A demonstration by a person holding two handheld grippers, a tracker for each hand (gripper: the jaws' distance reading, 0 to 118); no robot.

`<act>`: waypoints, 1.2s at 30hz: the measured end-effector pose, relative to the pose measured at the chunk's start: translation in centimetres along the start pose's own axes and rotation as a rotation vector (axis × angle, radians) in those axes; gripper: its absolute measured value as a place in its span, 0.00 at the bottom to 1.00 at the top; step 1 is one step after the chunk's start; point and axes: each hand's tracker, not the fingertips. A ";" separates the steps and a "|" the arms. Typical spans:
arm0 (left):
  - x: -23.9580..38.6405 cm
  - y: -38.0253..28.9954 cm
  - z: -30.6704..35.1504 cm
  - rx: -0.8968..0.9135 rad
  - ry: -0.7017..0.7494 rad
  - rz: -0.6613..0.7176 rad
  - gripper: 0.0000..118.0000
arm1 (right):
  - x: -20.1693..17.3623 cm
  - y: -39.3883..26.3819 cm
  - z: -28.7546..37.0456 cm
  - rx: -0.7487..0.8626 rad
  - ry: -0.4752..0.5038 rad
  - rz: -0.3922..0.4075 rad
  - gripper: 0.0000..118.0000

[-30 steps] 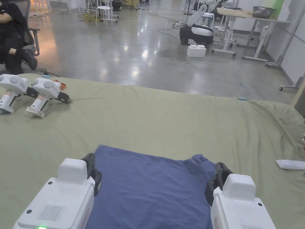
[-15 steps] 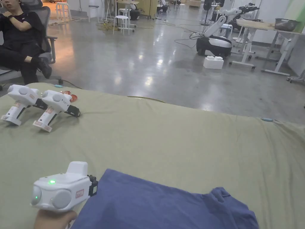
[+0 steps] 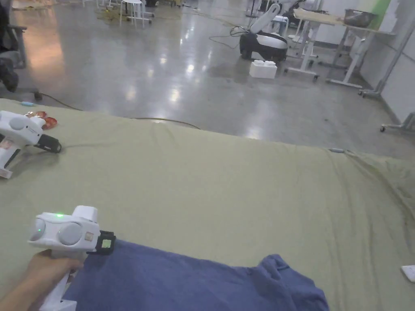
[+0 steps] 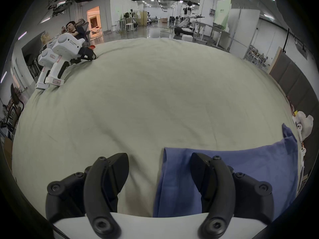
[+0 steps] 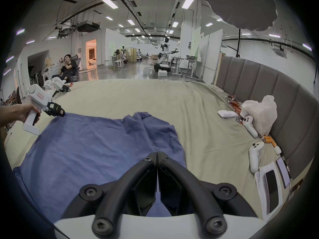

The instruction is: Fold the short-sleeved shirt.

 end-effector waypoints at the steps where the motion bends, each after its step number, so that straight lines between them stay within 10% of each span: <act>1: 0.4 -0.1 -0.1 0.004 -0.004 -0.005 0.67 | 0.3 -0.2 -0.1 -0.008 -0.004 -0.003 0.00; 7: 1.4 0.2 0.3 -0.008 0.040 -0.079 0.51 | 1.6 -0.9 -1.0 -0.057 -0.022 -0.026 0.00; 11: 1.8 0.2 1.2 0.003 -0.014 -0.137 0.01 | 2.7 0.3 -2.7 -0.096 -0.049 -0.035 0.05; 15: 2.2 -0.3 2.2 0.006 -0.031 -0.153 0.00 | 4.9 2.4 -6.3 -0.187 -0.052 -0.059 0.46; 23: 1.9 -2.3 6.5 0.095 -0.045 -0.157 0.00 | 6.7 4.1 -14.9 -0.388 0.017 -0.104 0.47; 27: 1.3 -3.1 8.5 0.135 -0.053 -0.146 0.00 | 5.7 3.7 -16.4 -0.472 0.037 -0.094 0.42; 32: 0.7 -3.6 10.1 0.159 -0.054 -0.158 0.00 | 6.2 3.7 -17.1 -0.461 0.012 -0.101 0.01; 36: 0.8 -3.8 11.2 0.173 -0.051 -0.163 0.00 | 6.0 4.1 -17.0 -0.458 0.032 -0.036 0.01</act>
